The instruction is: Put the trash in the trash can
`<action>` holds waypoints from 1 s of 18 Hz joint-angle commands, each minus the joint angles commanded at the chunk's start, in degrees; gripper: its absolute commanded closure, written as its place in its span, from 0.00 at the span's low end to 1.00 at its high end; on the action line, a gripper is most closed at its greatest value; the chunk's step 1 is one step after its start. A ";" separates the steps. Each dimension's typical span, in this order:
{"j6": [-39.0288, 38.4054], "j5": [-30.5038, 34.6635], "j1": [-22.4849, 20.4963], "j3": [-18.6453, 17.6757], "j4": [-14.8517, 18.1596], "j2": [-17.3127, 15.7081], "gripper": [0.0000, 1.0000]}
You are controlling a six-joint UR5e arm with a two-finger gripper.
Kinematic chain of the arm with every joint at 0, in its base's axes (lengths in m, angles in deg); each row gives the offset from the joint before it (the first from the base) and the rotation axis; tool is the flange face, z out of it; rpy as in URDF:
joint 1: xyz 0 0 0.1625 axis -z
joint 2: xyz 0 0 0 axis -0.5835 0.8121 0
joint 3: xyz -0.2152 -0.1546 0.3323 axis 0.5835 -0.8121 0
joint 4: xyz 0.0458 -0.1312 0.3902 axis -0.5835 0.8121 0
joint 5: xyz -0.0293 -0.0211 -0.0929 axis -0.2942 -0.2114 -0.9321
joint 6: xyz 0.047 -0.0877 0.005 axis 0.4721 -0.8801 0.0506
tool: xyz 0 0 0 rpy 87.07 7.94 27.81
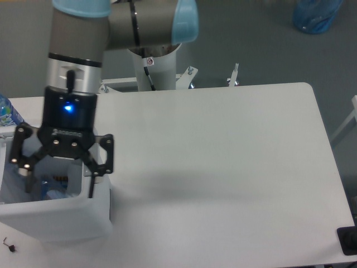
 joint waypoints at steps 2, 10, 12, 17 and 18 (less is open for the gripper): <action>4.56 0.09 -1.41 0.00 0.26 -0.35 0.00; 16.43 0.09 -10.28 -3.95 2.29 -5.71 0.00; 21.26 0.17 -12.22 -5.88 2.81 -7.38 0.00; 37.77 7.71 -13.63 -8.87 8.43 -10.63 0.00; 40.16 10.43 -13.63 -9.31 9.05 -10.81 0.00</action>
